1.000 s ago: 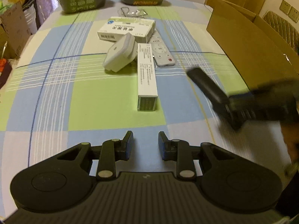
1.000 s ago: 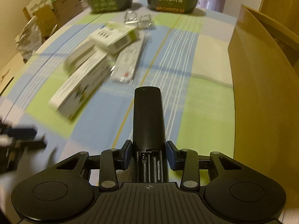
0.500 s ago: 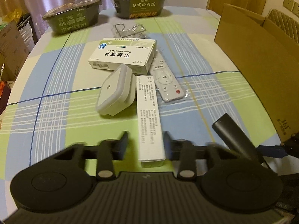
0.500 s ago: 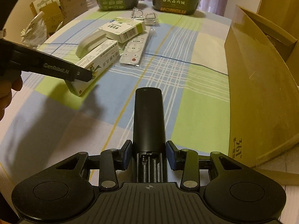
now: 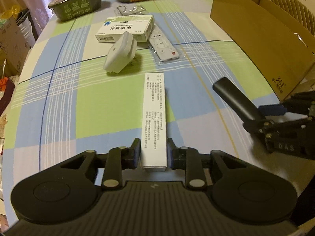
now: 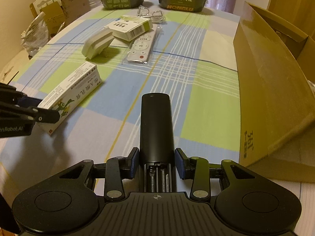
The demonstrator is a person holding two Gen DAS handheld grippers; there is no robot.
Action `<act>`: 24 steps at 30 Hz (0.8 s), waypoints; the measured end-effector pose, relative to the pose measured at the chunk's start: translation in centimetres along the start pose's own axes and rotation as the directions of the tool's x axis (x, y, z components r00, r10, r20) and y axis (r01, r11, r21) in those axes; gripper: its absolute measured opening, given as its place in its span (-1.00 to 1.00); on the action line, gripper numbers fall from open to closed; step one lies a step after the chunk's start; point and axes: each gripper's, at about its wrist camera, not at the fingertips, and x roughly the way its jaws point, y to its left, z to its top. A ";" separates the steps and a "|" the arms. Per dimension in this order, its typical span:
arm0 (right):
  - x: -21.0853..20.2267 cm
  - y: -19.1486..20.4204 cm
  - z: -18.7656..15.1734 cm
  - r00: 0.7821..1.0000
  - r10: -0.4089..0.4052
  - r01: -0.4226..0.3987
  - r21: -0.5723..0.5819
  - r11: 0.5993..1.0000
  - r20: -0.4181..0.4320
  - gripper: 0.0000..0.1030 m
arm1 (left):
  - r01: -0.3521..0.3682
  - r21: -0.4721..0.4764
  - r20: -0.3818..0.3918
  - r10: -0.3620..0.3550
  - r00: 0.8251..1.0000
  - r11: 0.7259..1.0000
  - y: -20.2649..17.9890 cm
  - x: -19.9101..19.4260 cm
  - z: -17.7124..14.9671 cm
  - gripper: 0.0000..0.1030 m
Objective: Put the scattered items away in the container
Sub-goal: 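Grasp the long white medicine box with the left gripper, then carry the white box with the left gripper while the right gripper carries the black remote over the cardboard box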
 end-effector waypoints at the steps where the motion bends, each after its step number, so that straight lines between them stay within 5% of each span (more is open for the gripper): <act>1: 0.0 0.0 -0.1 1.000 0.001 -0.001 0.001 1.000 0.003 -0.19 | 0.000 -0.003 0.001 0.000 1.000 1.000 0.1 0.1 0.2 -0.36; 11: 0.2 -0.1 0.0 1.000 0.000 0.000 -0.014 1.000 0.028 -0.19 | -0.013 0.034 -0.027 0.014 1.000 0.999 -0.1 2.5 2.9 -0.37; 14: 0.2 -0.1 0.0 0.999 0.001 0.000 -0.015 1.000 0.033 -0.19 | -0.002 0.047 -0.044 0.004 0.999 0.999 -0.2 2.5 2.6 -0.58; 24: -0.3 -0.2 0.1 0.999 -0.013 0.012 0.023 1.000 0.037 -0.21 | 0.003 0.055 -0.032 -0.001 0.999 0.999 -0.9 0.2 1.4 -0.59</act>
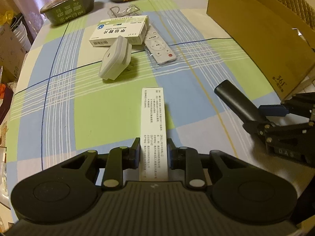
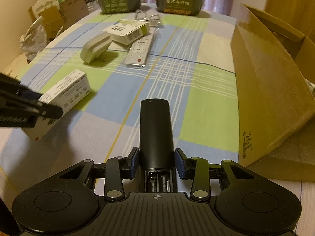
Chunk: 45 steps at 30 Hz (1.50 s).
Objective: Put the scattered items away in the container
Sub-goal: 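Carry the white box with the left gripper while the right gripper carries the black remote over the cardboard box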
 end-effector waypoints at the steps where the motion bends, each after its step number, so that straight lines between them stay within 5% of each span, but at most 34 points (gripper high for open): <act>1: -0.3 0.1 0.0 1.000 -0.004 0.004 -0.002 1.000 0.007 -0.21 | 0.001 0.001 0.002 -0.001 1.000 1.000 0.0 -0.2 -0.1 -0.59; 26: -5.5 0.3 0.8 0.996 -0.027 0.026 0.010 1.000 0.090 -0.21 | 0.038 0.014 0.059 -0.039 0.997 0.999 -1.8 -3.8 0.0 -0.59; 45: -11.6 -1.1 2.4 0.972 -0.076 0.071 0.029 0.997 0.224 -0.21 | 0.049 0.047 0.157 -0.055 0.986 0.998 -4.8 -8.8 2.3 -0.59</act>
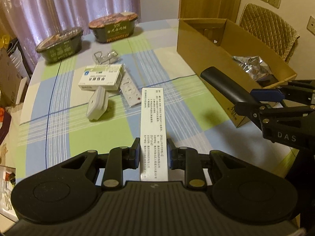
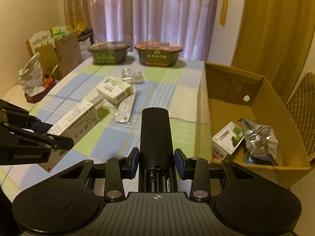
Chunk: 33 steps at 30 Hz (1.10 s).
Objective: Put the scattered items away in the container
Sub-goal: 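Carry the white box with the left gripper while the right gripper carries the black remote over the cardboard box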
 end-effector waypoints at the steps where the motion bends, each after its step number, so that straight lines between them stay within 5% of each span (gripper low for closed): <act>1: -0.2 -0.2 0.1 1.000 -0.002 0.002 0.002 1.000 0.006 -0.21 | 0.000 0.003 0.004 0.000 1.000 1.000 -0.1 -0.1 0.2 -0.59; 18: -2.9 -8.0 3.7 0.985 -0.132 0.125 0.073 0.990 0.112 -0.21 | 0.092 0.076 0.092 -0.099 0.991 0.993 -6.9 0.1 7.3 -0.59; 33: -2.1 -16.2 4.3 0.976 -0.197 0.182 0.160 0.970 0.088 -0.21 | 0.178 0.082 0.108 -0.187 0.976 0.981 -13.0 2.8 12.9 -0.59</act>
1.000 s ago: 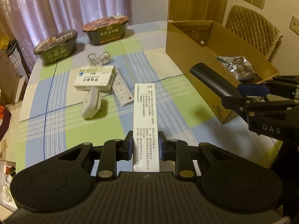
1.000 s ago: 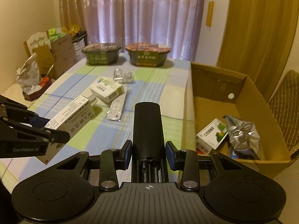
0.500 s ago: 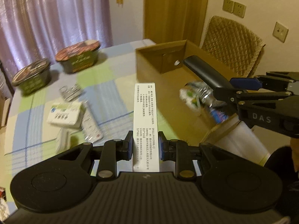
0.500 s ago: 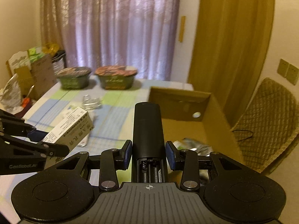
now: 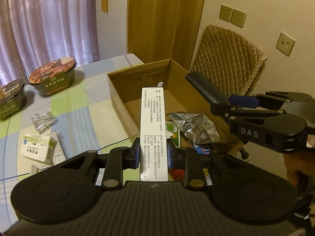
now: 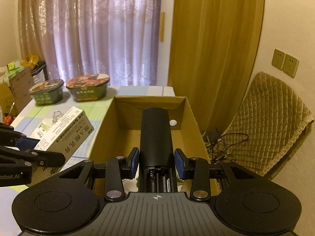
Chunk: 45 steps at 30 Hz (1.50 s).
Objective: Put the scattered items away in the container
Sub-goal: 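Carry the white box with the left gripper while the right gripper carries the black remote over the cardboard box, then open the left gripper to drop the white box while the right gripper drops the black remote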
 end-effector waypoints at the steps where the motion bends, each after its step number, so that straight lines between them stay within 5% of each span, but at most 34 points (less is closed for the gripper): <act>1: 0.1 -0.3 0.0 1.000 0.000 0.000 0.002 1.000 -0.001 -0.21 | 0.004 -0.011 -0.002 -0.004 1.000 1.000 -0.1 0.2 0.2 -0.59; 34: 3.0 -3.3 -0.2 1.000 -0.004 0.005 0.039 0.999 -0.019 -0.21 | 0.009 -0.083 -0.028 -0.011 1.000 0.996 -2.5 5.6 2.0 -0.58; 37: 3.1 -3.4 -0.2 1.000 -0.005 0.006 0.039 0.999 -0.020 -0.21 | 0.000 -0.112 -0.023 -0.003 1.000 0.994 -2.2 5.7 2.0 -0.38; 45: 3.5 -3.3 -0.5 1.000 -0.001 0.002 0.038 0.999 -0.027 -0.21 | -0.038 -0.110 -0.038 0.034 0.999 0.993 -1.2 5.6 1.2 -0.37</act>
